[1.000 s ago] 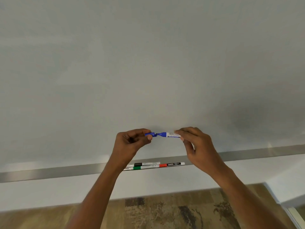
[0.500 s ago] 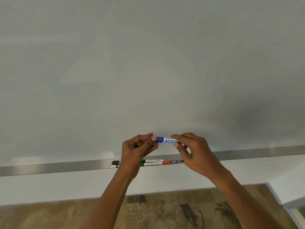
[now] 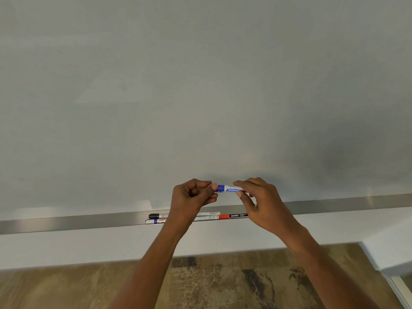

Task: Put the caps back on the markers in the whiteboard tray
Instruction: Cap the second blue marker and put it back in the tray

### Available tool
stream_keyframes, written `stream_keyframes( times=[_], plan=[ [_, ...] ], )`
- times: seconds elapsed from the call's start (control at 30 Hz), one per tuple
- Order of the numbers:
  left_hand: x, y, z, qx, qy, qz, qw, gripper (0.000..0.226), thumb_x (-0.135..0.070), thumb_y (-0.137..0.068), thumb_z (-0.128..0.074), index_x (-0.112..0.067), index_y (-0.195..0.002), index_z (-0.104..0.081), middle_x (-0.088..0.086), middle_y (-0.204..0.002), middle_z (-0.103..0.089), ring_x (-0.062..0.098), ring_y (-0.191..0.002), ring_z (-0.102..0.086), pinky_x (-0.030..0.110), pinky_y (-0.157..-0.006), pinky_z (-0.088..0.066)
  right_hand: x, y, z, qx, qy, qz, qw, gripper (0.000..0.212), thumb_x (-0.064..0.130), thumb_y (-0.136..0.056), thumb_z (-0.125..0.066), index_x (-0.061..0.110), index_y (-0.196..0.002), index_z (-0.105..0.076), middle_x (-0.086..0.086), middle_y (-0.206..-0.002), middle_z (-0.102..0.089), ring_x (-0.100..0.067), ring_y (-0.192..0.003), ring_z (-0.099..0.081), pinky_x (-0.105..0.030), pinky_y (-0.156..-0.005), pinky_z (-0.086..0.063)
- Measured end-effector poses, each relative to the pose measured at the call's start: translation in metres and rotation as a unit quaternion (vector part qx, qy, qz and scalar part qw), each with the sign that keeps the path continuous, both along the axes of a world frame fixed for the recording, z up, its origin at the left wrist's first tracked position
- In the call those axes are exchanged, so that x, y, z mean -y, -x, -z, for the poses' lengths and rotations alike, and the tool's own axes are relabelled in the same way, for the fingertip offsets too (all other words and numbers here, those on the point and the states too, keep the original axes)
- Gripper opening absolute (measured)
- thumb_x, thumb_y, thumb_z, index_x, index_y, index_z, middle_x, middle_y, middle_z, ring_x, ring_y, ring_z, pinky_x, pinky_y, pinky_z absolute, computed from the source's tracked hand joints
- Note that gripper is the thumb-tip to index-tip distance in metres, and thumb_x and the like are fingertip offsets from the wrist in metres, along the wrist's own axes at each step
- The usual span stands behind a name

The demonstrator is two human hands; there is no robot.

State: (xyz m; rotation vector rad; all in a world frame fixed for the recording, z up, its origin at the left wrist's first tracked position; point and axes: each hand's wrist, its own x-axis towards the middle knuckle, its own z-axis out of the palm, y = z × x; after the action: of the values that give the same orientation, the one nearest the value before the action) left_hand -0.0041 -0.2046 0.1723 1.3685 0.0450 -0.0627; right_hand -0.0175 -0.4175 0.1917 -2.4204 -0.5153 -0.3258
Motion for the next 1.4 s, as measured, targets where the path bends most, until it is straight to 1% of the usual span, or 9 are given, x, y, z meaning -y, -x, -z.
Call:
stream_keyframes(
  times=[0.1,0.27,0.5,0.6,0.77,0.93,1.07,1.2,1.4],
  plan=[
    [0.005,-0.009,0.017,-0.022,-0.016,-0.019,0.999,0.019,-0.012,-0.086,-0.078,-0.001,-0.101,-0.077,0.016,-0.088,-0.080,0.030,-0.080,-0.078,0.029,-0.074,-0.064,0.013,-0.010,0.023,-0.001,0.006,0.003,1.000,0.028,0.015,-0.095,-0.062,0.014,-0.122,-0.065,0.000,-0.109,-0.065,-0.017,-0.100,-0.058,-0.033,-0.086,-0.053],
    [0.026,-0.033,0.071,-0.105,-0.018,-0.049,0.993,0.019,-0.016,-0.084,-0.082,-0.006,-0.099,-0.077,0.017,-0.084,-0.080,0.028,-0.078,-0.079,0.030,-0.073,-0.064,0.034,-0.035,0.081,0.001,0.060,0.026,0.998,0.022,0.012,-0.095,-0.062,0.012,-0.116,-0.068,-0.001,-0.105,-0.065,-0.017,-0.098,-0.056,-0.033,-0.082,-0.054],
    [0.039,-0.047,0.120,-0.140,-0.183,-0.032,0.972,0.009,-0.025,-0.090,-0.076,-0.019,-0.094,-0.082,0.002,-0.090,-0.079,0.019,-0.076,-0.075,0.035,-0.075,-0.065,0.039,-0.055,0.125,-0.028,0.119,0.052,0.991,0.020,0.008,-0.091,-0.066,0.010,-0.109,-0.072,-0.004,-0.104,-0.071,-0.026,-0.098,-0.060,-0.046,-0.079,-0.054],
    [0.041,-0.053,0.131,-0.101,-0.313,0.002,0.944,0.015,-0.031,-0.090,-0.074,-0.024,-0.100,-0.082,-0.003,-0.087,-0.076,0.007,-0.061,-0.063,0.018,-0.062,-0.053,0.039,-0.061,0.136,-0.051,0.126,0.055,0.989,0.024,-0.001,-0.087,-0.065,0.007,-0.109,-0.072,-0.007,-0.103,-0.072,-0.029,-0.097,-0.060,-0.046,-0.079,-0.056],
    [0.047,-0.066,0.156,-0.053,-0.404,0.035,0.912,0.021,-0.020,-0.091,-0.071,-0.016,-0.111,-0.078,0.001,-0.090,-0.076,0.005,-0.069,-0.060,-0.002,-0.064,-0.040,0.042,-0.067,0.168,-0.085,0.124,0.066,0.987,0.029,-0.005,-0.086,-0.061,0.006,-0.110,-0.071,-0.010,-0.105,-0.072,-0.032,-0.101,-0.061,-0.047,-0.086,-0.056],
    [0.048,-0.070,0.172,-0.001,-0.457,0.063,0.887,0.021,-0.009,-0.092,-0.063,-0.014,-0.105,-0.079,0.006,-0.093,-0.078,0.017,-0.074,-0.064,0.021,-0.075,-0.050,0.042,-0.073,0.187,-0.117,0.116,0.073,0.984,0.024,0.000,-0.089,-0.058,0.007,-0.107,-0.073,-0.010,-0.102,-0.073,-0.031,-0.100,-0.059,-0.044,-0.086,-0.054],
    [0.048,-0.070,0.183,0.047,-0.521,0.123,0.843,0.031,-0.002,-0.092,-0.052,-0.013,-0.107,-0.077,0.012,-0.098,-0.076,0.031,-0.093,-0.063,0.036,-0.082,-0.055,0.042,-0.078,0.195,-0.147,0.110,0.085,0.979,0.025,0.003,-0.090,-0.057,0.009,-0.106,-0.074,-0.010,-0.102,-0.072,-0.030,-0.102,-0.057,-0.039,-0.089,-0.052],
    [0.048,-0.070,0.186,0.039,-0.571,0.164,0.804,0.043,0.001,-0.089,-0.051,-0.017,-0.123,-0.071,0.007,-0.112,-0.070,0.027,-0.113,-0.052,0.041,-0.089,-0.055,0.041,-0.079,0.199,-0.173,0.108,0.088,0.975,0.026,0.003,-0.088,-0.055,0.011,-0.102,-0.074,-0.009,-0.098,-0.069,-0.030,-0.101,-0.056,-0.039,-0.084,-0.052],
    [0.046,-0.072,0.186,0.048,-0.607,0.194,0.769,0.041,-0.005,-0.091,-0.056,-0.019,-0.128,-0.068,0.003,-0.121,-0.069,0.023,-0.117,-0.051,0.041,-0.085,-0.057,0.038,-0.077,0.205,-0.182,0.109,0.096,0.972,0.029,0.000,-0.088,-0.053,0.010,-0.106,-0.074,-0.010,-0.102,-0.067,-0.028,-0.104,-0.054,-0.039,-0.087,-0.052]
  ],
)
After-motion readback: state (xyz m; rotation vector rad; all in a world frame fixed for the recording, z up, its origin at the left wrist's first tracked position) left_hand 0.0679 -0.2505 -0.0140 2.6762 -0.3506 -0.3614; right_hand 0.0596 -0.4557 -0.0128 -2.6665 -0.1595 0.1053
